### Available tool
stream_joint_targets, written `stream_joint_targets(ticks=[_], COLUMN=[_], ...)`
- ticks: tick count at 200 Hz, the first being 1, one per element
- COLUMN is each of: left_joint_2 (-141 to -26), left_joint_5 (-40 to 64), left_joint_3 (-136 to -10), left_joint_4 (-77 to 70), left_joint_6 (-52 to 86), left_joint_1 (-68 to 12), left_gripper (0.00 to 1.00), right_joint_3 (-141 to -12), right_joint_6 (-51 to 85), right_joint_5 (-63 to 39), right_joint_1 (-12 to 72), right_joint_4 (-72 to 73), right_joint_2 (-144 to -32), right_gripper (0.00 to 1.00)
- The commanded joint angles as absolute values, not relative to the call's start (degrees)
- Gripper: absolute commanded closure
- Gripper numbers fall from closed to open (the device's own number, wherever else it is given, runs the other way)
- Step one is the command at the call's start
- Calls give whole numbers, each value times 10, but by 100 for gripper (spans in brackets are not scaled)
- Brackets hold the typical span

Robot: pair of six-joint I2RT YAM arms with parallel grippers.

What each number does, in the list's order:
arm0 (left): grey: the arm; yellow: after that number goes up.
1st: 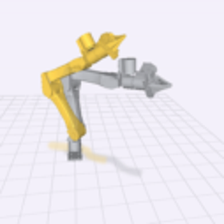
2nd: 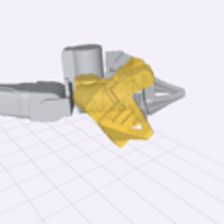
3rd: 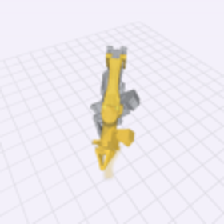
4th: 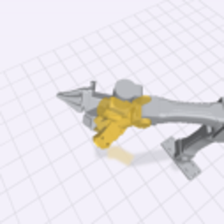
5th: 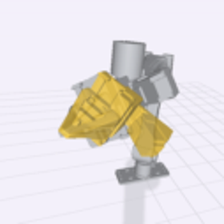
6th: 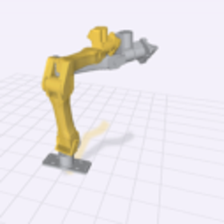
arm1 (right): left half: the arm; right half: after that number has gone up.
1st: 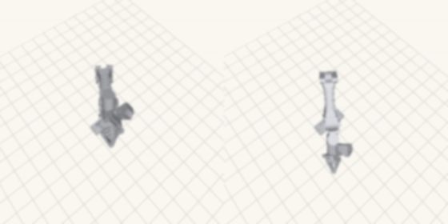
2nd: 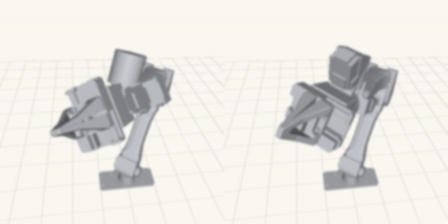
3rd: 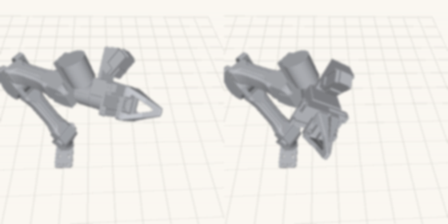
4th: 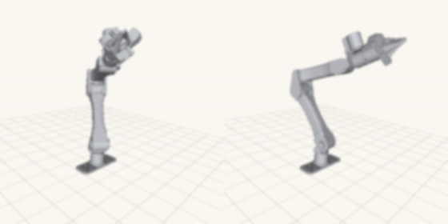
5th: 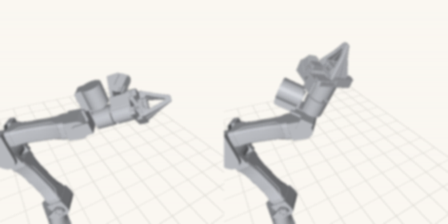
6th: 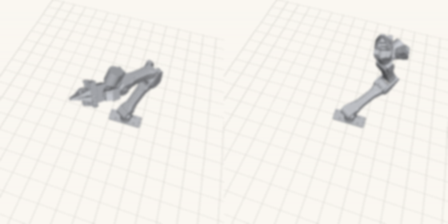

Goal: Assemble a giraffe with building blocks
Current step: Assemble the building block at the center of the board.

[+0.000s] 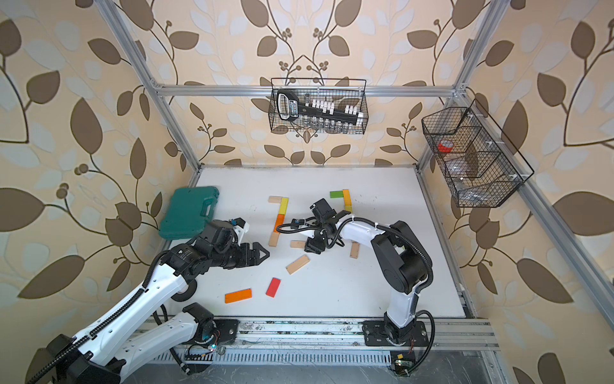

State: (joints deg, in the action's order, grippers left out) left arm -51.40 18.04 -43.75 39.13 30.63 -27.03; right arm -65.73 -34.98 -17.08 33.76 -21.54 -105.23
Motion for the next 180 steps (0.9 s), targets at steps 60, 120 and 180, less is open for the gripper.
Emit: stream_joint_targets(ticks=[60,120,180], left_joint_2=[-495,-488,-482], left_joint_5=[183,172,164], left_joint_3=[-440,-441,-442], left_joint_4=[392,405,412], left_joint_6=[305,299,294], left_joint_1=[-272,-272,-272], left_gripper=[9,9,9], right_joint_3=[-700,-723,-748], right_joint_6=[-346,-327,-312], right_joint_5=[-189,-184,-175], right_joint_1=[352,384,405], right_joint_4=[-191,-196,-192], right_joint_2=[-1121,-1152,-1171], right_gripper=[39,80,88])
